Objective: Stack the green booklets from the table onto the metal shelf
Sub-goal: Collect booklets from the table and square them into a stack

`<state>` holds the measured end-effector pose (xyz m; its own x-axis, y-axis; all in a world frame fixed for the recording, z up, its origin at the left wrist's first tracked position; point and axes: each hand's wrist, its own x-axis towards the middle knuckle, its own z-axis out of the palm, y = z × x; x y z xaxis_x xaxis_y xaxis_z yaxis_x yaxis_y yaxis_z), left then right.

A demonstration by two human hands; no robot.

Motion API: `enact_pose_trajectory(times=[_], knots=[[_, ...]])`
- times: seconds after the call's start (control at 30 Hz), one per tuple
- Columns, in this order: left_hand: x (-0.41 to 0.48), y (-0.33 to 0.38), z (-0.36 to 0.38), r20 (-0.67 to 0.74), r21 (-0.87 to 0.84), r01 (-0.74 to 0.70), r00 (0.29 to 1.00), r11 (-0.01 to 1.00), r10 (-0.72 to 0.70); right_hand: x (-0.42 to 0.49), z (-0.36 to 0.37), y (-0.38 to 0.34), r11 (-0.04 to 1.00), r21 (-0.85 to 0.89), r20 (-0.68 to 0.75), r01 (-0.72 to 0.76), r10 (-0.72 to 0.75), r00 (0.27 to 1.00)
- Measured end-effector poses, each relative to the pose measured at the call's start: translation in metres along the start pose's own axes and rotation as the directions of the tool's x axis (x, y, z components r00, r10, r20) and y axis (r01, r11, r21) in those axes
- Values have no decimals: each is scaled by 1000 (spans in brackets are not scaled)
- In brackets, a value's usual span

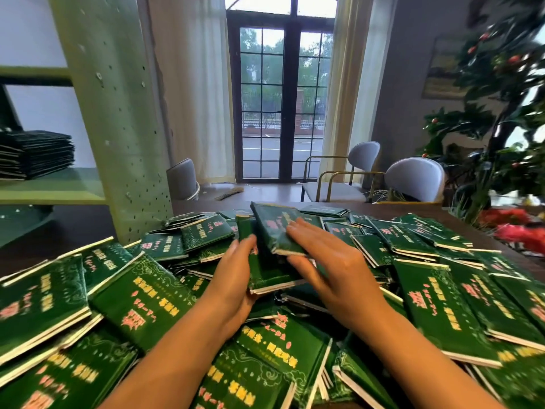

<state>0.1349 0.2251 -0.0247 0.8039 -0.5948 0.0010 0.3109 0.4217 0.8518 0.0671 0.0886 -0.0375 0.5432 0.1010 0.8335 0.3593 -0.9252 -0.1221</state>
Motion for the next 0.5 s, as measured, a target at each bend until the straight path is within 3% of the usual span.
enact_pose_trajectory(times=[0.13,0.23,0.3,0.4,0.5], knots=[[-1,7,-2,67,-107,45,997,993,-38,6,2,-6,990,-72,202,125,-108,973],[0,7,-2,-34,-66,-31,999,997,29,11,1,-10,985,-60,295,160,-136,946],[2,8,-3,-137,-10,-139,981,990,136,13,1,-16,998,-9,296,64,-59,953],[5,14,-6,-240,4,-231,944,973,225,19,-3,-22,973,89,223,-213,188,956],[8,20,-10,-330,-31,-278,909,960,253,32,-9,-13,887,70,254,-456,426,868]])
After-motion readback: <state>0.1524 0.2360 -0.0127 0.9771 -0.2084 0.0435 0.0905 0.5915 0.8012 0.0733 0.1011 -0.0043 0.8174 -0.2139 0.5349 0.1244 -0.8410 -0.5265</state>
